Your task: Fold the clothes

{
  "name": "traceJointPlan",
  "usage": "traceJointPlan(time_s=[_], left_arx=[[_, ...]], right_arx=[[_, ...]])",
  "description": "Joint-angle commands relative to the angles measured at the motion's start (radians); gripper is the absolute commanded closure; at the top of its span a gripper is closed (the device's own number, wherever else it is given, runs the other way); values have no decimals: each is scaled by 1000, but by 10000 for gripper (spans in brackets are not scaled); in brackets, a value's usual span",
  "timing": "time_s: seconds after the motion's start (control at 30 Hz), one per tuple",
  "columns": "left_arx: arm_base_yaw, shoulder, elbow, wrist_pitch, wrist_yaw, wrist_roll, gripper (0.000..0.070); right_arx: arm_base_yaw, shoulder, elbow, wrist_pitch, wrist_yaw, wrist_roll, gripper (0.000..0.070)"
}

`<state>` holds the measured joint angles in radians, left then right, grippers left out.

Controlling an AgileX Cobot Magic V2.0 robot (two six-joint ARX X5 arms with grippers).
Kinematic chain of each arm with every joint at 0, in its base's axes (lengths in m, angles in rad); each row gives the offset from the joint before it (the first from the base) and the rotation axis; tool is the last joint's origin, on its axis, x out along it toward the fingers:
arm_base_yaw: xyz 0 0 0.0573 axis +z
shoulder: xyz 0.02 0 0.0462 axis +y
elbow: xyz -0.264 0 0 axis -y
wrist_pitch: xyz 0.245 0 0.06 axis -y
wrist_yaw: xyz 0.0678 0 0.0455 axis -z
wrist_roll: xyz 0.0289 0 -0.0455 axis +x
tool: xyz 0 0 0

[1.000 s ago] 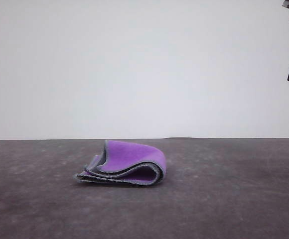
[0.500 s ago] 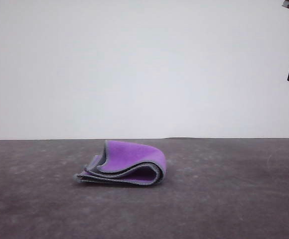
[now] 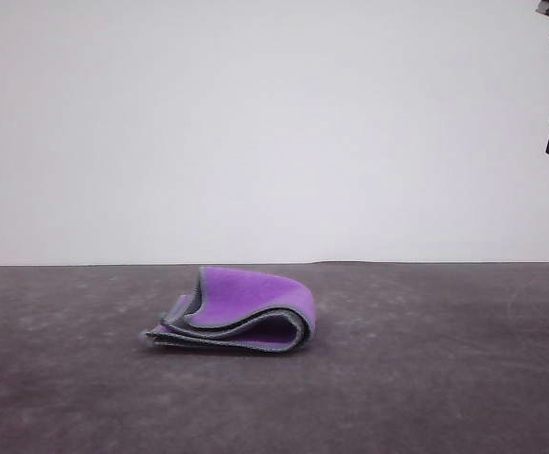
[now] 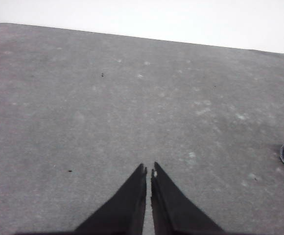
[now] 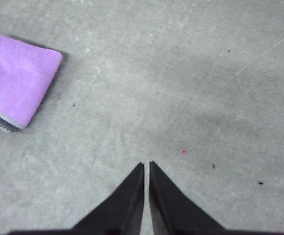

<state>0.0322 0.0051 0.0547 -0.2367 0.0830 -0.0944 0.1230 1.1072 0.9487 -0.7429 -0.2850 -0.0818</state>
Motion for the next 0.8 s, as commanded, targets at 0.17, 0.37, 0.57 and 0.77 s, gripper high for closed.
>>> traceJointPlan(time_s=[0.17, 0.37, 0.57, 0.77], left_arx=[[0, -2, -20, -6, -1, -3, 700], [0, -2, -20, -6, -1, -3, 700], [0, -2, -20, -6, -1, -3, 700], [0, -2, -20, -6, -1, -3, 700]], right_arx=[[0, 4, 5, 29, 5, -44, 689], [-27, -226, -165, 266, 3, -120, 689], [-82, -621, -489, 561, 2, -75, 689], [-127, -908, -724, 578, -2, -64, 689]])
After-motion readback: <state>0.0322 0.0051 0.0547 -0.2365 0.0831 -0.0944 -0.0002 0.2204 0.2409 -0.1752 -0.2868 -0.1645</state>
